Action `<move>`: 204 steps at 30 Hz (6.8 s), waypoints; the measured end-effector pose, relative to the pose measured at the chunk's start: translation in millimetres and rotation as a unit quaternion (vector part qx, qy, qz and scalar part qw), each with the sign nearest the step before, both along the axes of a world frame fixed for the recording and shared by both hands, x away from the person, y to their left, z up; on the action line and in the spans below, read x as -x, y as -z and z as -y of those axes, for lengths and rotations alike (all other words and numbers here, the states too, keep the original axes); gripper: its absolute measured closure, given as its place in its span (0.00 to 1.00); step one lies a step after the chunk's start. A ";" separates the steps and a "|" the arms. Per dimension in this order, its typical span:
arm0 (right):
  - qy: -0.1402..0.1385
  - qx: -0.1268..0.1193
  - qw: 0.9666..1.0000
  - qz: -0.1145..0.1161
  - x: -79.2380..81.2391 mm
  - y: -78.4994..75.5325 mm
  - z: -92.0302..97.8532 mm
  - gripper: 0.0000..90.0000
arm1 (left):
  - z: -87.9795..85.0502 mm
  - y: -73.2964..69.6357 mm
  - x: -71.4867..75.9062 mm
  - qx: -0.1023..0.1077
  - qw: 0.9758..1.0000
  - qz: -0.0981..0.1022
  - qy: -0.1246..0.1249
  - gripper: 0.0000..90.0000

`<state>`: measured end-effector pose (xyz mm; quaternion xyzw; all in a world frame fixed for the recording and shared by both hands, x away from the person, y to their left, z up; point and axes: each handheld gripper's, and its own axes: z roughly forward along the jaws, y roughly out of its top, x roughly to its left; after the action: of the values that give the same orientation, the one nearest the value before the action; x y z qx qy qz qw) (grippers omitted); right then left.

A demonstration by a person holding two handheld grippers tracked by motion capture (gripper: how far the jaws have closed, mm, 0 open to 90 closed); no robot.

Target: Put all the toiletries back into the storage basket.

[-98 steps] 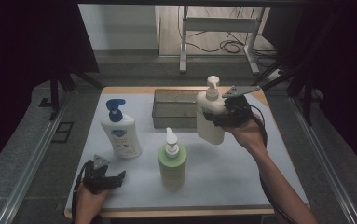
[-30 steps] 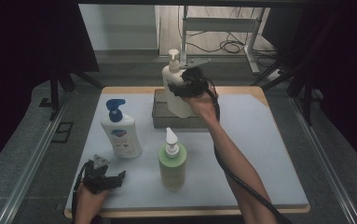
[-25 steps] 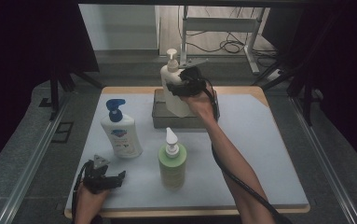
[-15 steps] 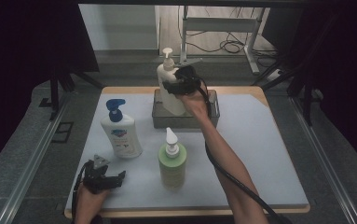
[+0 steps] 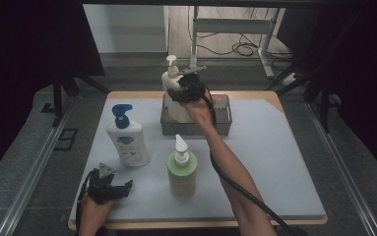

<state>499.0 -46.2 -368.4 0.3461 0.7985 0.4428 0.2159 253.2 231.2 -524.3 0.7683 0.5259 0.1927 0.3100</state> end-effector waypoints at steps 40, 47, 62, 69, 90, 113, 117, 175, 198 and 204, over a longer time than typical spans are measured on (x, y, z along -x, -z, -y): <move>0.011 0.027 0.999 -0.031 12.5 40.5 5.1 0.43 | 0.1 0.1 0.0 0.000 1.000 0.001 0.000 0.13; 0.012 0.033 0.999 -0.037 11.5 44.3 4.2 0.43 | 0.1 0.1 0.0 0.000 1.000 0.000 0.000 0.13; 0.013 0.025 0.998 -0.052 6.1 51.6 7.8 0.42 | 0.1 0.1 0.0 0.000 1.000 0.000 0.000 0.13; 0.002 0.020 0.999 -0.046 5.4 50.7 8.5 0.28 | 0.2 0.1 0.0 0.000 1.000 0.000 0.000 0.13; -0.042 0.025 0.997 -0.058 27.4 33.0 42.1 0.35 | 0.2 0.3 -0.1 0.001 1.000 0.001 0.000 0.13; -0.024 0.042 0.996 -0.078 29.7 46.6 69.1 0.97 | 0.1 0.2 -0.1 0.000 1.000 0.001 0.000 0.13; -0.008 0.044 0.995 -0.084 21.1 54.3 68.2 1.00 | 0.1 0.3 -0.1 0.000 1.000 0.001 0.000 0.13; -0.001 0.067 0.990 -0.121 -0.6 80.3 20.1 1.00 | 0.2 0.0 -0.3 -0.001 1.000 0.000 0.000 0.13; -0.028 0.067 0.991 -0.116 5.6 77.8 4.0 0.99 | 0.3 0.0 -0.3 -0.001 1.000 0.000 0.000 0.13; -0.027 0.064 0.991 -0.116 6.3 78.2 3.9 0.99 | 0.3 0.0 -0.4 -0.001 1.000 0.000 0.000 0.13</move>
<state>492.7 -50.1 -446.7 0.3588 0.8538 0.3537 0.1313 253.6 230.9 -524.3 0.7686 0.5258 0.1927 0.3093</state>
